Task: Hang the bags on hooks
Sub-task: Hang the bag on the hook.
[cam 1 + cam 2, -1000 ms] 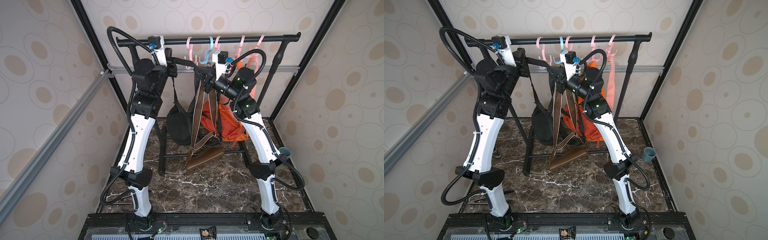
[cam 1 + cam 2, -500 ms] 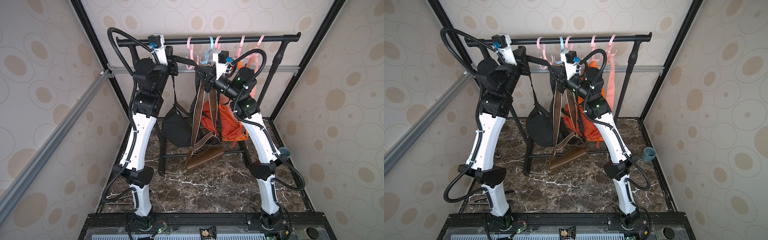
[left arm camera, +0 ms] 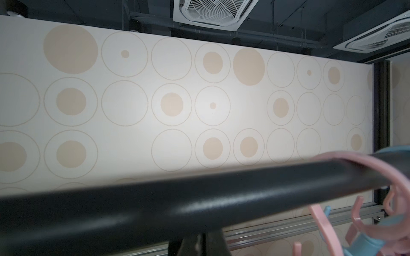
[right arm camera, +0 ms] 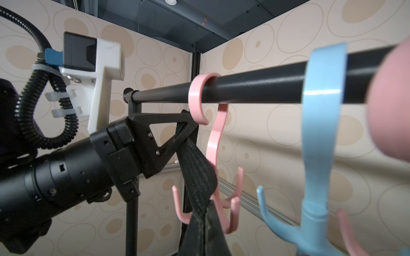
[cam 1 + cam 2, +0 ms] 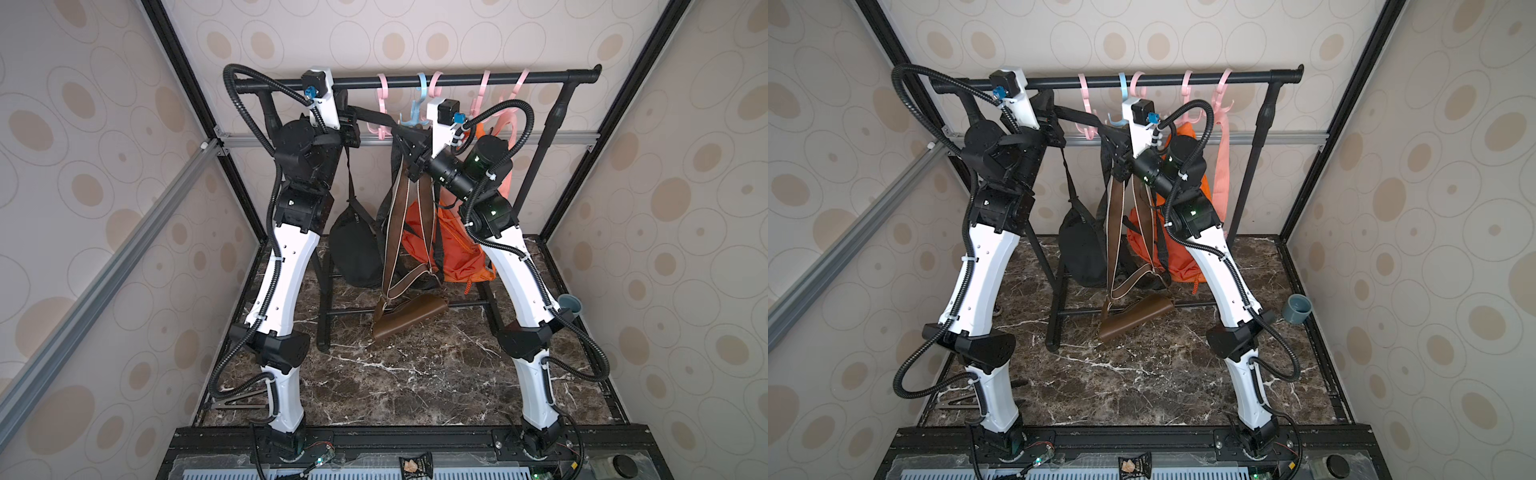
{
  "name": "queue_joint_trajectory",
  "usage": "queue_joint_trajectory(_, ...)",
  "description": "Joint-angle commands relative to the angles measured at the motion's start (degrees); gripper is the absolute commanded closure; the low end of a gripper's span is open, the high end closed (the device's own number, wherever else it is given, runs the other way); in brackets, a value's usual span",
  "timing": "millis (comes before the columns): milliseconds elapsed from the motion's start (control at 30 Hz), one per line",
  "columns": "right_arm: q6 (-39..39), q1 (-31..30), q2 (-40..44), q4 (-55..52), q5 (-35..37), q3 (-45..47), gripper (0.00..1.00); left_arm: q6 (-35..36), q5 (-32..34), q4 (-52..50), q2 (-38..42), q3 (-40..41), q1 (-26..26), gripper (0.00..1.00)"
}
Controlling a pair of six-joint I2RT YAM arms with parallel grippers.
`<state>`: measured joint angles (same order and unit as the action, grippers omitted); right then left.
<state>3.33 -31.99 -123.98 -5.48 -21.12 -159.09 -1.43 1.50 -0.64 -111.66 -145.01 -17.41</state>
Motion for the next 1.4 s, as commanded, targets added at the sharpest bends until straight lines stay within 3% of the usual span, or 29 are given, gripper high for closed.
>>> queue_joint_trajectory(0, -1.6, 2.5, 4.6, 5.3, 6.5, -1.7, 1.00, 5.8, 14.3, 5.2, -1.1, 0.3, 3.7, 1.00)
queue_joint_trajectory(433, 0.7, 3.1, 5.9, 4.0, 4.7, 2.6, 1.00, 6.2, 16.5, 0.0, -1.0, 2.4, 1.9, 1.00)
queue_joint_trajectory(600, 3.3, 3.0, 6.9, 3.2, 1.7, 4.6, 1.00, 3.6, 14.1, -0.3, 2.6, 9.8, 1.1, 1.00)
queue_joint_trajectory(633, 3.5, 2.9, 6.9, 2.6, 1.5, 4.6, 0.97, 3.6, 14.1, 0.1, 3.6, 11.8, 0.9, 0.97)
queue_joint_trajectory(700, 4.8, 2.9, 7.3, 1.7, 1.4, 5.4, 0.88, 2.9, 14.1, 1.5, 6.5, 16.8, 0.4, 0.73)
queue_joint_trajectory(733, 5.4, 2.9, 7.6, 1.5, 1.1, 6.1, 0.84, 2.4, 13.9, 2.4, 8.0, 19.4, 0.3, 0.67)
queue_joint_trajectory(1000, 7.2, 1.9, 12.3, 0.0, 0.5, 13.1, 0.61, -1.3, 10.9, 6.5, 18.5, 36.9, 0.1, 0.27)
queue_joint_trajectory(1167, 7.7, 1.8, 14.7, -1.4, 0.2, 15.5, 0.53, -3.2, 7.0, 7.7, 24.3, 44.5, 0.1, 0.13)
queue_joint_trajectory(1300, 7.0, 0.7, 16.1, -4.3, -4.0, 16.2, 0.47, -4.4, 4.8, 8.1, 29.0, 50.0, -0.3, 0.00)
queue_joint_trajectory(1367, 6.0, -0.3, 17.3, -5.6, -4.1, 17.3, 0.44, -4.1, 5.9, 8.1, 31.7, 52.8, -0.9, 0.00)
